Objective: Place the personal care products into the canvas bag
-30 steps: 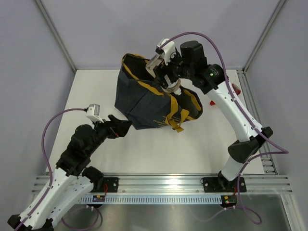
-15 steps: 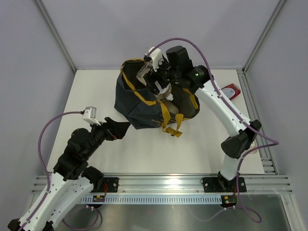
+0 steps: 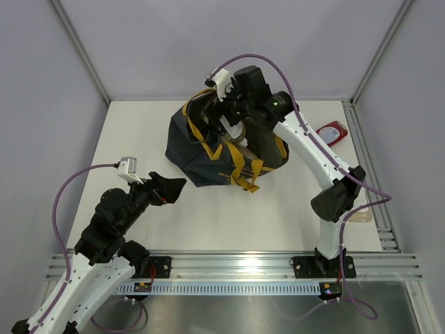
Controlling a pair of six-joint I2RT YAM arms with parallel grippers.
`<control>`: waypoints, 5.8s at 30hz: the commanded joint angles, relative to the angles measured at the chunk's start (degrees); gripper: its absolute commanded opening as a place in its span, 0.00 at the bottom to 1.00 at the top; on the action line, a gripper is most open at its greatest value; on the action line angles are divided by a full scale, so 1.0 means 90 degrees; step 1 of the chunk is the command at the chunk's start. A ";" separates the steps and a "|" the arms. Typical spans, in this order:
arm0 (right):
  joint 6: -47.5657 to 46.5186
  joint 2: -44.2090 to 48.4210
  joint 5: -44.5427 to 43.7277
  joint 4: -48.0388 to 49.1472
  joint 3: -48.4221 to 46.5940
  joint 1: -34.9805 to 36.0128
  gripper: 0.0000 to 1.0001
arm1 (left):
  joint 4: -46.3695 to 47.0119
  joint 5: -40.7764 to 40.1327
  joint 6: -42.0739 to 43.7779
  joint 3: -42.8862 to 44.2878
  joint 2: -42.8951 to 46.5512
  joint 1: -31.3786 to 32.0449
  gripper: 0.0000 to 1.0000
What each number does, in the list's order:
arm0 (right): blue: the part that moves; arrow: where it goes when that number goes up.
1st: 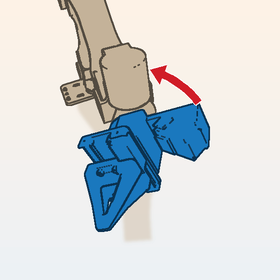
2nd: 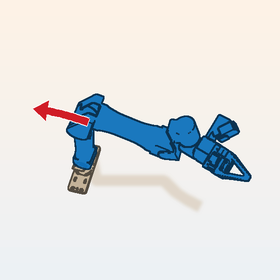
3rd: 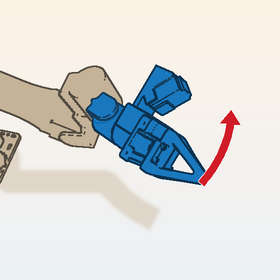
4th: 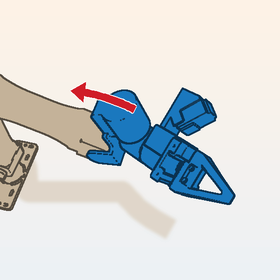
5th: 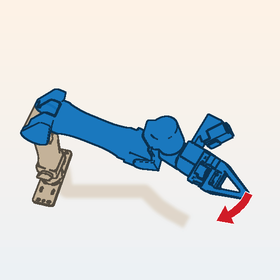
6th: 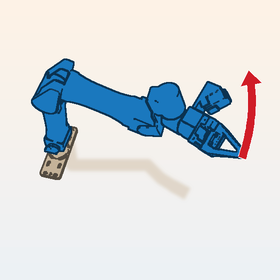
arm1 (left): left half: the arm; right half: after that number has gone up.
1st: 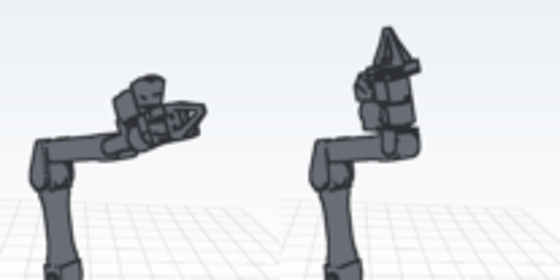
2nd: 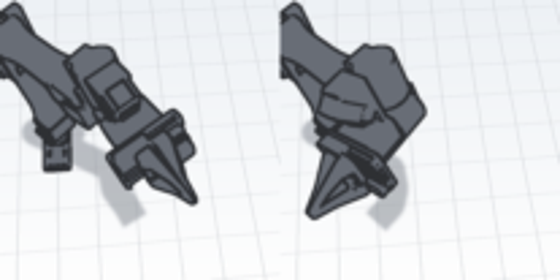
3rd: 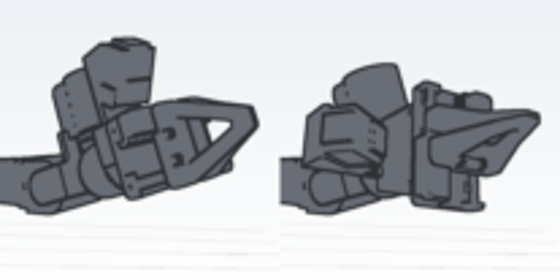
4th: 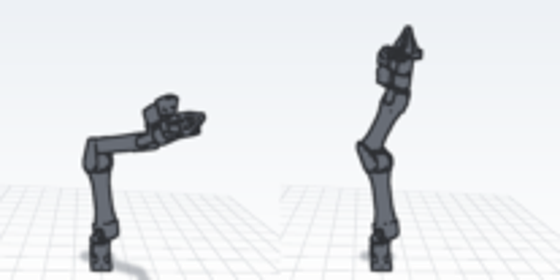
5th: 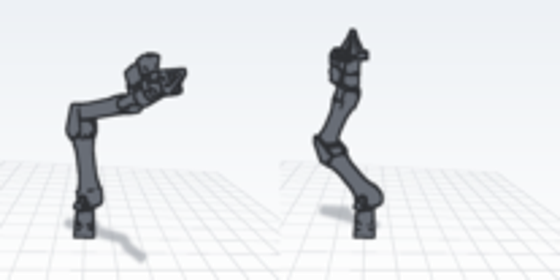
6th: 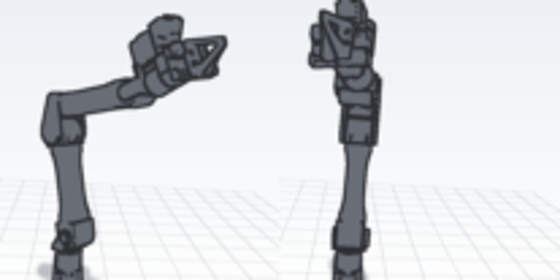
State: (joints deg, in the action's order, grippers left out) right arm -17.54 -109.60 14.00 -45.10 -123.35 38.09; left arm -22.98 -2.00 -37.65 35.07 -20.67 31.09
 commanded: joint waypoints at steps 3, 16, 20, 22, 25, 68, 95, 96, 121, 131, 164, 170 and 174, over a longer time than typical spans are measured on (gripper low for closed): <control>0.0162 0.0273 -0.0169 0.0548 -0.0357 -0.0257 0.99 | 0.0249 -0.0129 -0.0045 0.0039 -0.0028 -0.0007 0.99; 0.0327 0.0645 0.0514 0.0305 -0.0610 -0.0501 1.00 | 0.0386 -0.0032 -0.0036 0.0107 -0.0292 -0.0007 0.99; 0.1416 0.1209 0.1518 0.0674 -0.0446 -0.1076 0.99 | 0.0240 -0.0051 -0.0006 0.0195 -0.0272 0.0002 0.99; 0.1946 0.1425 0.1560 0.0929 -0.0377 -0.1739 0.99 | 0.0074 -0.0100 0.0013 0.0234 -0.0175 -0.0007 0.99; 0.2817 0.1796 0.1463 0.1105 0.0090 -0.2811 1.00 | -0.0044 -0.0256 0.0033 0.0205 0.0050 -0.0007 0.99; 0.6714 -0.3192 -0.2454 -0.0887 -0.0131 -0.5609 0.99 | 0.0473 -0.0217 -0.0026 0.0244 -0.1132 -0.0007 0.99; 0.3543 -0.2559 0.0201 -0.0077 0.0677 -0.5716 0.00 | 0.0327 -0.0149 -0.0211 0.0127 -0.0731 -0.0007 0.99; 0.3173 -0.2326 0.0425 -0.0028 0.0959 -0.5745 0.00 | 0.0346 -0.0120 -0.0211 0.0117 -0.0721 -0.0007 0.99; 0.4499 0.2900 0.6003 0.3089 0.3892 -0.6342 0.00 | 0.0922 0.0183 -0.0319 0.0049 -0.0692 -0.0007 0.99; 0.1359 0.2686 0.4315 0.1136 0.2369 -0.3572 0.00 | 0.0933 0.0437 -0.0348 0.0107 -0.0751 0.0002 0.99; -0.3351 0.2588 0.2545 -0.0026 0.2749 -0.1107 0.75 | 0.1137 0.0457 -0.0504 -0.0273 -0.0614 0.0002 0.99; -0.2304 0.2423 0.1806 0.0421 0.2439 -0.1146 0.77 | 0.1186 0.0505 -0.0475 -0.0225 -0.0682 0.0002 0.99; -0.0750 0.2373 0.2028 0.0373 0.1841 -0.1710 0.76 | 0.1148 0.0466 -0.0378 -0.0186 -0.0682 0.0002 0.99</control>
State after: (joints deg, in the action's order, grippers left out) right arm -35.53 -88.68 32.18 -44.71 -101.82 26.35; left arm -16.16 1.54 -42.06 33.12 -26.74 31.09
